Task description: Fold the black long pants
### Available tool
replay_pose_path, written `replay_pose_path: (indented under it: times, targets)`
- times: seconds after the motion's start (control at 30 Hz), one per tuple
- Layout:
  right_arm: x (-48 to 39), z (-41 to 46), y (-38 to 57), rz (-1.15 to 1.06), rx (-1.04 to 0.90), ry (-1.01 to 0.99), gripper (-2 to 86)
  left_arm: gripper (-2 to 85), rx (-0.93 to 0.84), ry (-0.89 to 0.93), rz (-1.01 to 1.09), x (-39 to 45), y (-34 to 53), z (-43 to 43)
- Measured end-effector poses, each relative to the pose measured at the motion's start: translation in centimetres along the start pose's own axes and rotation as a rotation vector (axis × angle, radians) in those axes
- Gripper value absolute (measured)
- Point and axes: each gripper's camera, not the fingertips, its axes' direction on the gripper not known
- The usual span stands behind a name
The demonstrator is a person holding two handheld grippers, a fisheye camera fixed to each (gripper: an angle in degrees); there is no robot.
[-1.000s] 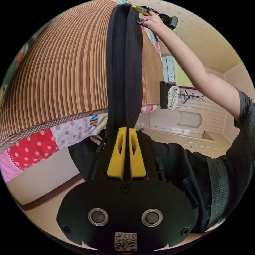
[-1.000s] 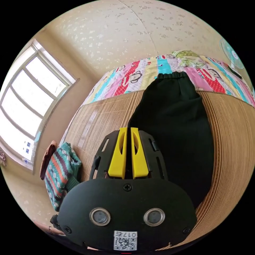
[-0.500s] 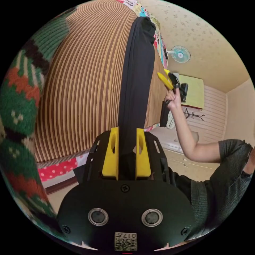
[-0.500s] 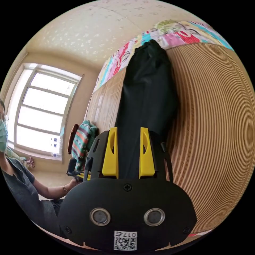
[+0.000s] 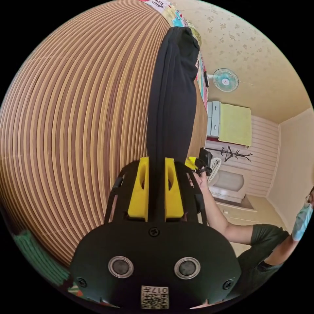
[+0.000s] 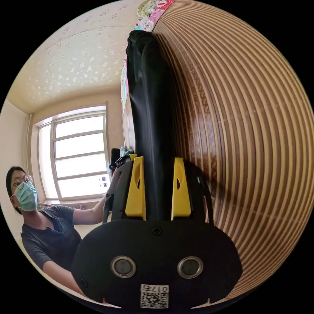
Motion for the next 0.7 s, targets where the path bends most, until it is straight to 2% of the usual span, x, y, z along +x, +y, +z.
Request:
replay_pose_path:
  times: [0.13, 0.23, 0.37, 0.5, 0.7]
  targets:
    - [-1.6, 1.9, -1.0, 0.002, -0.055, -0.017, 4.1, 5.0, 0.031, 0.118, 0.016, -0.1, 2.2, -0.6]
    - [-4.0, 0.0, 1.3, -0.058, 0.003, -0.218, 1.8, 4.7, 0.073, 0.292, 0.101, 2.1, 5.3, -2.1]
    - [-9.1, -3.6, 6.4, -0.146, 0.053, -0.344, 0.5, 4.4, 0.077, 0.430, 0.270, 8.1, 11.5, -4.6]
    - [-17.7, -7.7, 13.4, -0.244, 0.042, -0.393, 0.0, 4.3, 0.052, 0.506, 0.389, 15.9, 18.9, -6.9]
    - [-33.7, -12.7, 22.3, -0.490, -0.016, -0.330, -0.1, 4.2, 0.014, 0.547, 0.644, 28.2, 27.9, -11.4]
